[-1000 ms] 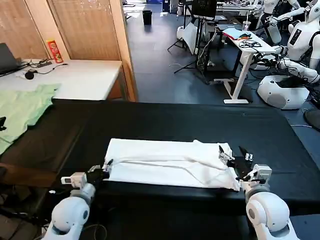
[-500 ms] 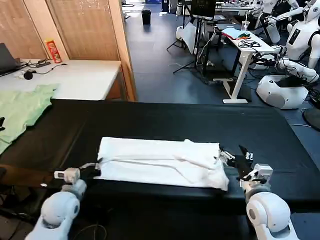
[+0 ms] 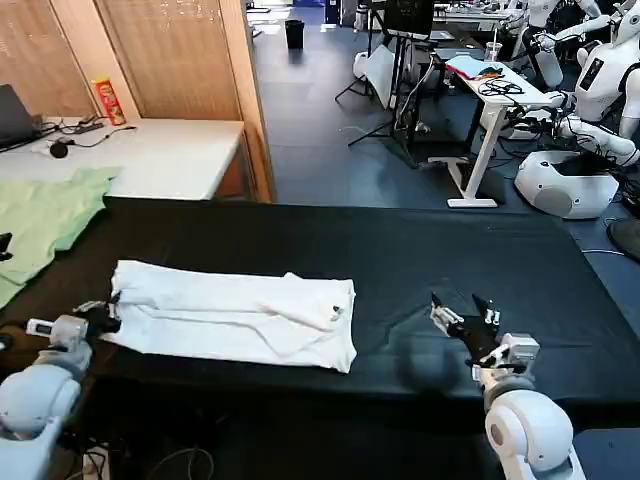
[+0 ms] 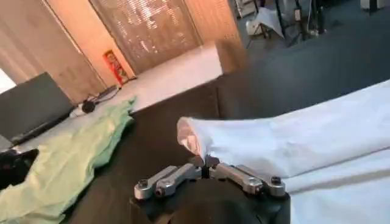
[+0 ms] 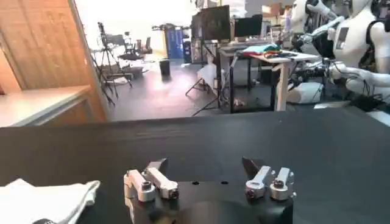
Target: Fold and organize the clothes.
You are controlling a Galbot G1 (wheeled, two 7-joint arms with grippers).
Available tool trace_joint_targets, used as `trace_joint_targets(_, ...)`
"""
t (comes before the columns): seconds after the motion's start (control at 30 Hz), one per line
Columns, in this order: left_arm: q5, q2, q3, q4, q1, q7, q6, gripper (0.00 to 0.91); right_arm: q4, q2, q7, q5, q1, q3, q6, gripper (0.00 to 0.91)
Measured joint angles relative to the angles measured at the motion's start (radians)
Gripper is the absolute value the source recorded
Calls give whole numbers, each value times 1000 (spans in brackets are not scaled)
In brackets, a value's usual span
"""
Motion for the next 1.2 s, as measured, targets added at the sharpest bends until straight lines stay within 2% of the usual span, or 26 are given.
trace_joint_targets(0.17,-89,-85,63,-111,-10,-56,59,0,5,11,-18,-29,-25,9,15,878)
trace_joint_targets(0.43,-172,-245,262,-238,-56,-122,124,0,15,33,-22,-56,-52,12,17,878)
trace_joint_targets(0.7,-293,-381,437,-238,-88,-149,139,0,17,56,-27,-84,-68,5,21,878)
trace_joint_targets(1.07,-259,-471,524,-198,-105,-145,123,0,18,68,-41,-100,-75,0,23,878)
trace_joint_targets(1.1,-250,-476,527,-193,-105,-145,115,29,17,69,-43,-104,-76,-2,24,878)
trace_joint_targets(1.13,-239,-482,530,-187,-106,-145,107,98,17,70,-44,-108,-77,-4,24,878)
trace_joint_targets(1.2,-234,-489,534,-179,-107,-145,101,527,17,71,-46,-116,-78,-9,24,878)
